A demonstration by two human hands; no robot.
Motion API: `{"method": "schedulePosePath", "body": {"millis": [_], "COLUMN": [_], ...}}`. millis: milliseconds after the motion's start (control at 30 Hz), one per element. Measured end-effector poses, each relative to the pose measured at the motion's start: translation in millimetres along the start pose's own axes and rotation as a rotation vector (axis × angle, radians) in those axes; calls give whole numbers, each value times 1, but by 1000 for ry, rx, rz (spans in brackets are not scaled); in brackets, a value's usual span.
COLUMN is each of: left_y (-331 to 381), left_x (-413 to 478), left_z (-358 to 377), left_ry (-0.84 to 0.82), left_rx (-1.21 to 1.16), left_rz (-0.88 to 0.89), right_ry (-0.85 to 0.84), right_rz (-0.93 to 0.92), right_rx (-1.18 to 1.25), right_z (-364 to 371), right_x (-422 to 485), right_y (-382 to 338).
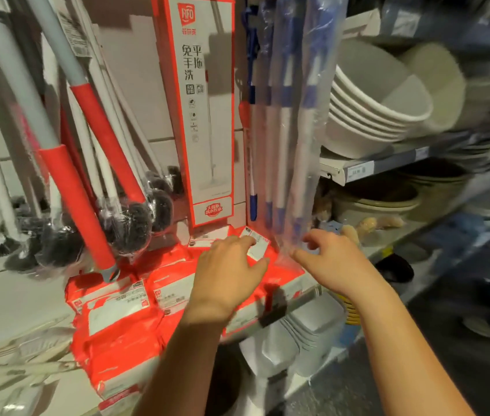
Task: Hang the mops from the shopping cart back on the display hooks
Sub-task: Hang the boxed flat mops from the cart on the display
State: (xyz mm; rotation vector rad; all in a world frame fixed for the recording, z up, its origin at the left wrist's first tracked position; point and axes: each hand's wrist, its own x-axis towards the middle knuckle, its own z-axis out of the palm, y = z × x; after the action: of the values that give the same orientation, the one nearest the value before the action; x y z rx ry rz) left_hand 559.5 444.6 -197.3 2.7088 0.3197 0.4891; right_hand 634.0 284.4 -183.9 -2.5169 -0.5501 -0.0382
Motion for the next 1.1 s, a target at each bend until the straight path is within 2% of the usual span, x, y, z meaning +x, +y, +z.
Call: {"method": "schedulePosePath", "body": {"millis": [233,433,767,1100], "left_y": [66,149,309,427], "left_x": [-30,-68,-202,-320], "left_z": [21,47,79,101], "left_ry": [-97,-190,-345,-484], "left_rx": [-50,-112,-103,-125], "left_rz": [171,325,578,790], "right_ry": [45,111,208,263], "right_rz": [202,390,661,862], "right_rx": [-81,-94,-100,-84], "right_z": [-45,-91,-166,-205], "right_x": [-74,-162,-355,-509], "right_y": [49,103,190,248]}}
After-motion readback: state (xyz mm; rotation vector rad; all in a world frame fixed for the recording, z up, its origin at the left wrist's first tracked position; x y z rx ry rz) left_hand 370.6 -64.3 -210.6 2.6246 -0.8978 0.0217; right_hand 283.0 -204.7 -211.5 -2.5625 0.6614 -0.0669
